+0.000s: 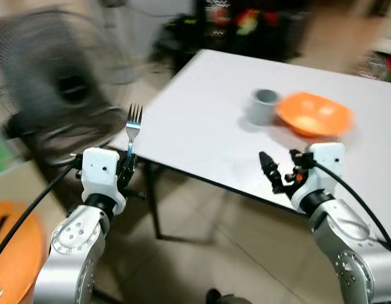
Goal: Setting the table
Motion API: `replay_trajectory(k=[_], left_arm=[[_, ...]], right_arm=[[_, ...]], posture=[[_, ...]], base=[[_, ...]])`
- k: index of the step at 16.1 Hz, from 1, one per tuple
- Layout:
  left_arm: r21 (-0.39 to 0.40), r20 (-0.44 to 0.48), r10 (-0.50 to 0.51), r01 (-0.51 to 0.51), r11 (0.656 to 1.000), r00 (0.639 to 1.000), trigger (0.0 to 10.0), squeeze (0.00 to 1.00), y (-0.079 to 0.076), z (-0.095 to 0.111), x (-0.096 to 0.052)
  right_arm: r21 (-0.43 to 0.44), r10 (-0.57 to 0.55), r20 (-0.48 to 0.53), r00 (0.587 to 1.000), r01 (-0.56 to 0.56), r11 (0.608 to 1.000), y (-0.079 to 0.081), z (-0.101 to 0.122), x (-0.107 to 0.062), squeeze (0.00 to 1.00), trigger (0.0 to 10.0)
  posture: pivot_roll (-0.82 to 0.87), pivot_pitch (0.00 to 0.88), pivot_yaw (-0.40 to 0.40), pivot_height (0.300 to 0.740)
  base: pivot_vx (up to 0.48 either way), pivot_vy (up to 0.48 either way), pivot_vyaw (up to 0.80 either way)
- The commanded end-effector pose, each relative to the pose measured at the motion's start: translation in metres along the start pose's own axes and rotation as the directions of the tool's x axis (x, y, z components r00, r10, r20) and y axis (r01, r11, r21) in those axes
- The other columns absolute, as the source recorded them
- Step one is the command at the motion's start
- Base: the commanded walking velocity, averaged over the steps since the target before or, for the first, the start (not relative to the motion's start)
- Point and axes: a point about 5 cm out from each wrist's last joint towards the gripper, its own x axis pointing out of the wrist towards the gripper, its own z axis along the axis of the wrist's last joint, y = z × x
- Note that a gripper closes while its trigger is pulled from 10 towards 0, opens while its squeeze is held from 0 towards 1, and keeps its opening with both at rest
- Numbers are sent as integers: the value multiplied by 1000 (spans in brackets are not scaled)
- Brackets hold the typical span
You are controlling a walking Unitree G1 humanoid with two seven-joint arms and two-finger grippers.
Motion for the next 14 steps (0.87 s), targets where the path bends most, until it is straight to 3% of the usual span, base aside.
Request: replay_trajectory(k=[1,6,11,14], left_arm=[[-1,2,2,-2,1000,1000,10000,0,-1,0,1],[10,6,-15,15,1000,1000,10000,0,-2,1,5],[22,8,-17,17,1000,1000,10000,0,-1,3,11],[61,-6,-17,17,998,1000,10000,0,-1,0,11]], right_arm=[[12,9,-20,1000,-9,1000,1,-1,0,0,10000],[-1,-28,-19,999,28,1000,-1,-2,-3,0,10000],[19,-39,-33,999,40,999,2,-4,-3,0,10000],[26,-40,-35,999,41,999,3,-6,-2,0,10000]], posture=[[-83,0,36,740],[-92,0,39,740],[-88,0,42,740],[-81,0,48,740]], base=[[0,0,-725],[0,0,-719],[0,341,-720],[0,-320,-725]])
